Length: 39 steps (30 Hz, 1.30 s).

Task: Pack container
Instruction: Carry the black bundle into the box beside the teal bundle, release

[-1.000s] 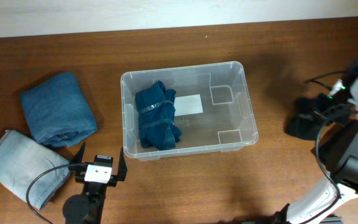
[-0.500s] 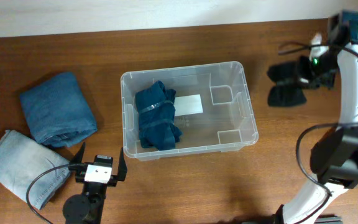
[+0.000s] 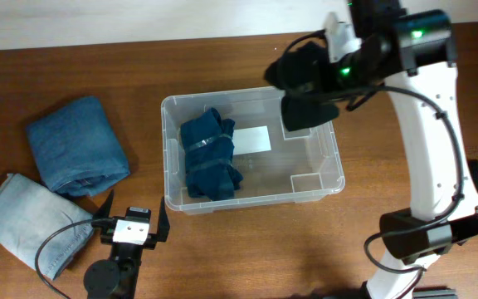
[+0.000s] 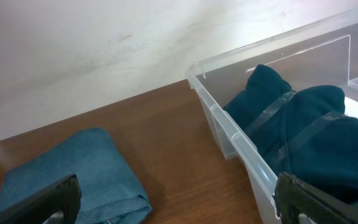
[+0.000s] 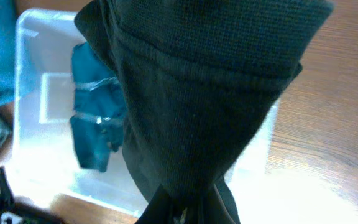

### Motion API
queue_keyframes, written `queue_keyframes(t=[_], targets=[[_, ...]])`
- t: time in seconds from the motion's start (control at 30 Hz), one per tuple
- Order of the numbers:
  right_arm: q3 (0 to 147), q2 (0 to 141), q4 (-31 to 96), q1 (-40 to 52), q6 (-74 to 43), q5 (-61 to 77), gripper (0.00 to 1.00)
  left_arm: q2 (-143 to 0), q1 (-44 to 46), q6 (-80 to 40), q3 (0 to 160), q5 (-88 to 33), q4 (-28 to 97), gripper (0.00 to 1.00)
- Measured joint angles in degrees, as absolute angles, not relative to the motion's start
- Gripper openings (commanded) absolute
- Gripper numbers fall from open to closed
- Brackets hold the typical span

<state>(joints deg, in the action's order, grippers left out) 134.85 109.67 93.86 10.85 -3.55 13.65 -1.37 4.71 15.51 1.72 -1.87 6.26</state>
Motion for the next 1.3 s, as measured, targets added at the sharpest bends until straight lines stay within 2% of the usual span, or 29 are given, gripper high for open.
queue_keyframes(t=[0.27,0.67,0.9,1.3], targets=[[134.8,110.3,93.1,19.1,-3.6,13.6,0.04,-1.4,4.7,15.5,1.7,-1.9,6.3,0.99],[133.7,112.8,92.5,22.6,-2.8,13.6,0.04,-1.4,4.7,15.5,1.7,-1.9,6.3,0.99],[123.6,113.1,87.9,24.4,-2.8,13.4,0.04,-1.4,4.7,15.5,1.7,-1.9,6.3,0.99],[106.5,113.8,71.0,24.5,-5.8,13.0,0.04,-1.4,4.7,15.5,1.7,-1.9,6.3,0.99]])
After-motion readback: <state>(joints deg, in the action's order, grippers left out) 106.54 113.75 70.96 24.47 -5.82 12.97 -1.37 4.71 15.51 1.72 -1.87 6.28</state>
